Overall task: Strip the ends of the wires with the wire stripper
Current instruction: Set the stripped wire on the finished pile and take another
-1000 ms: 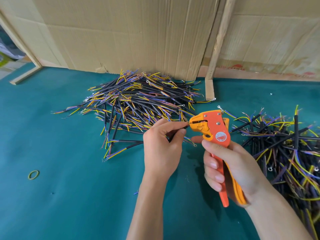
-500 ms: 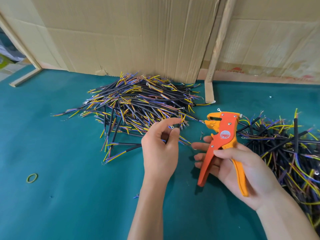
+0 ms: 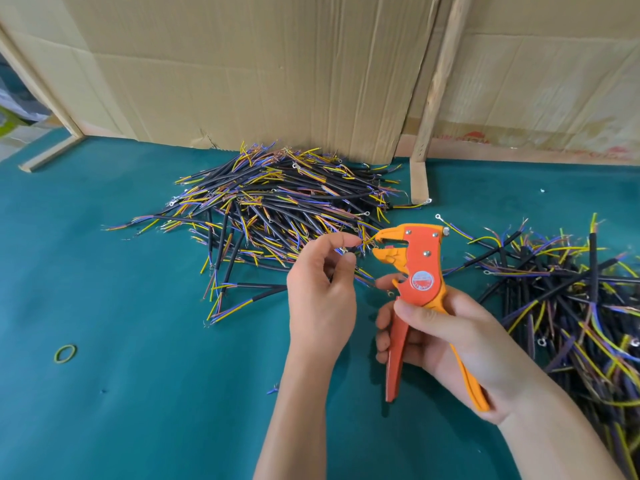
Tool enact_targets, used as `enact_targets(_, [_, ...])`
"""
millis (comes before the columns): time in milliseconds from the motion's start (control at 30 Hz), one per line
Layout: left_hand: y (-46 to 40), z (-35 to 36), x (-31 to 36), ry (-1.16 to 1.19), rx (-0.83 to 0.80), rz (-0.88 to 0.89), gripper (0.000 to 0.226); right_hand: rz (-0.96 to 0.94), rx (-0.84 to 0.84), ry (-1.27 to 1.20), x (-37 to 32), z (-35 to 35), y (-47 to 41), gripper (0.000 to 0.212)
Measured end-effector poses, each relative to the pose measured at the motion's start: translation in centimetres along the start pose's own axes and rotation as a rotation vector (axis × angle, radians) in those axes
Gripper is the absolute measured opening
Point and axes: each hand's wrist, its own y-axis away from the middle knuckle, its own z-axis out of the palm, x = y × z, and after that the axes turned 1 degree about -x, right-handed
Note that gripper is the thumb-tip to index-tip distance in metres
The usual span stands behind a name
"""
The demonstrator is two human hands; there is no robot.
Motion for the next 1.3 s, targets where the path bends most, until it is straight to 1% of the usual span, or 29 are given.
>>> enact_targets(300, [0.0,0.1,0.1,-0.055,-0.027,0.010,0.025,-0.024,0.003,0.008,0.3,0.5,-0.1,0.036])
enact_targets(767, [0.1,0.3,-0.1,-0.058,-0.034,0.016,0.025,-0.024,0.009,-0.029,0.5,0.6,-0.3,0.036])
enact_targets(933, [0.1,0.6,-0.2,-0.015,-0.053,0.010,0.024,-0.034,0.074,-0.037,0.7,0.8,-0.5,0.032])
enact_targets(1067, [0.2,0.8,-0.1,0.031,-0.074,0.002,0.025,-0.054,0.132,-0.068,1.0,1.4,-0.6,0.036])
enact_targets(1167, [0.2,0.8,-0.3,0.068,-0.073,0.006,0.024,-0.058,0.113,-0.081,1.0,1.5,-0.4,0.034])
enact_targets(1300, [0.1,0.7,-0.2,0.059,-0.067,0.007,0.024,-0.059,0.070,-0.135,0.4,0.9,-0.2,0.031])
